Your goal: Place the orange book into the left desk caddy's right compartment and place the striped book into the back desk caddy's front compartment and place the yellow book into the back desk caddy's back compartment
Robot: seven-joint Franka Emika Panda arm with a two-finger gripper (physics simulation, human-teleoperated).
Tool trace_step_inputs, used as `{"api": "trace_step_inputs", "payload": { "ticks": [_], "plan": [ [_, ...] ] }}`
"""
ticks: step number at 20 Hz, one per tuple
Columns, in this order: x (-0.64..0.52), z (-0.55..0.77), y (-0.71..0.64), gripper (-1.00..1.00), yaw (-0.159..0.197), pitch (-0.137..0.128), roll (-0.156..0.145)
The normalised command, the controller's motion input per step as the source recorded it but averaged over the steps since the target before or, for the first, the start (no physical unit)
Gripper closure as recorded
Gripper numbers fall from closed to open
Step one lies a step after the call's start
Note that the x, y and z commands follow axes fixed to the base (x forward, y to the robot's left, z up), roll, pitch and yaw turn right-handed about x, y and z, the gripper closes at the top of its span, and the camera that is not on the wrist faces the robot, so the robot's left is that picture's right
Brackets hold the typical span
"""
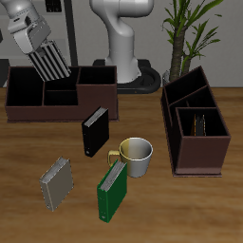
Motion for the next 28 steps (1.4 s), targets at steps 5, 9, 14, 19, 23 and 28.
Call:
{"api": "trace_step_inputs", "payload": {
  "ticks": [5, 9, 14, 19, 23, 28],
  "plan": [
    [0.08, 0.51, -0.31, 1.0, 0.073, -0.093, -0.062],
    [0.0, 0.09, -0.05, 1.0, 0.108, -0.032, 0.016],
    [0.01, 0.07, -0.15, 1.0, -0.08, -0.053, -0.016],
    [-0.11, 0.13, -0.19, 1.0, -0.23, -0.048, -0.006],
    [-0.06, -0.09, -0.19, 1.0, -0.09, 0.021, 0.053],
    [0.05, -0.33, -0.08, 1.0, 0.01, 0.072, 0.077]
  ]
}}
